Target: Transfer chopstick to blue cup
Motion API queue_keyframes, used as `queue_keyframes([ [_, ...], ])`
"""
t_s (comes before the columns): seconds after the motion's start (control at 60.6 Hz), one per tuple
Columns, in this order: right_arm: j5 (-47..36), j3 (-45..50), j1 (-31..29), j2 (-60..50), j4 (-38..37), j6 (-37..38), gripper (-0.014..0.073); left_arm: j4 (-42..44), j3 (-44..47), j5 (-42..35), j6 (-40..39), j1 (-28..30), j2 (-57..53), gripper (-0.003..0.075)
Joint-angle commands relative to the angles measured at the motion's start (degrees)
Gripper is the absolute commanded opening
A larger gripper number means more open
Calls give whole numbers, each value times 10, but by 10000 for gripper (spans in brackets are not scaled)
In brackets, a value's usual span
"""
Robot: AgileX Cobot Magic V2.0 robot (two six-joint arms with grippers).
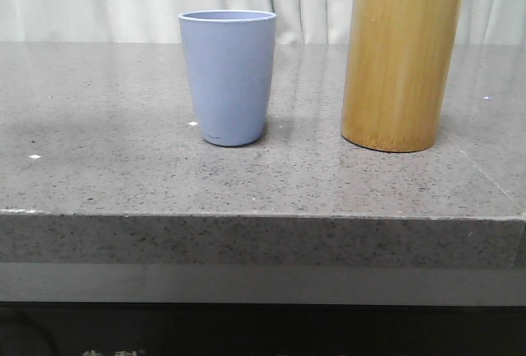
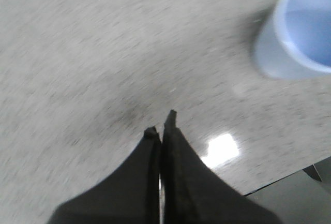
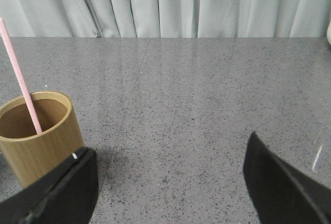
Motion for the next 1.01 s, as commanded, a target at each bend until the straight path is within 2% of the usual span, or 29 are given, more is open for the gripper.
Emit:
queue_keyframes([
  [0.0,-44,-20,-3,5,2,-2,589,-17,25,-14,-7,41,-61,-19],
  [0.215,-45,-20,-1,5,2,-2,589,-35,174,-144,-20,118,-183,-19],
  [0.479,-49,-21,45,20,2,-25,589,-50,405,-344,-20,121,-375,-19],
  [0.627,-65,-28,71,59,2,-28,589,-50,510,-424,-20,121,-486,-19],
  [0.76,-88,-58,107,118,2,-28,589,-50,572,-456,-20,121,-574,-19],
  [0.991,-138,-162,190,263,2,-30,589,-50,601,-459,-20,121,-639,-19],
])
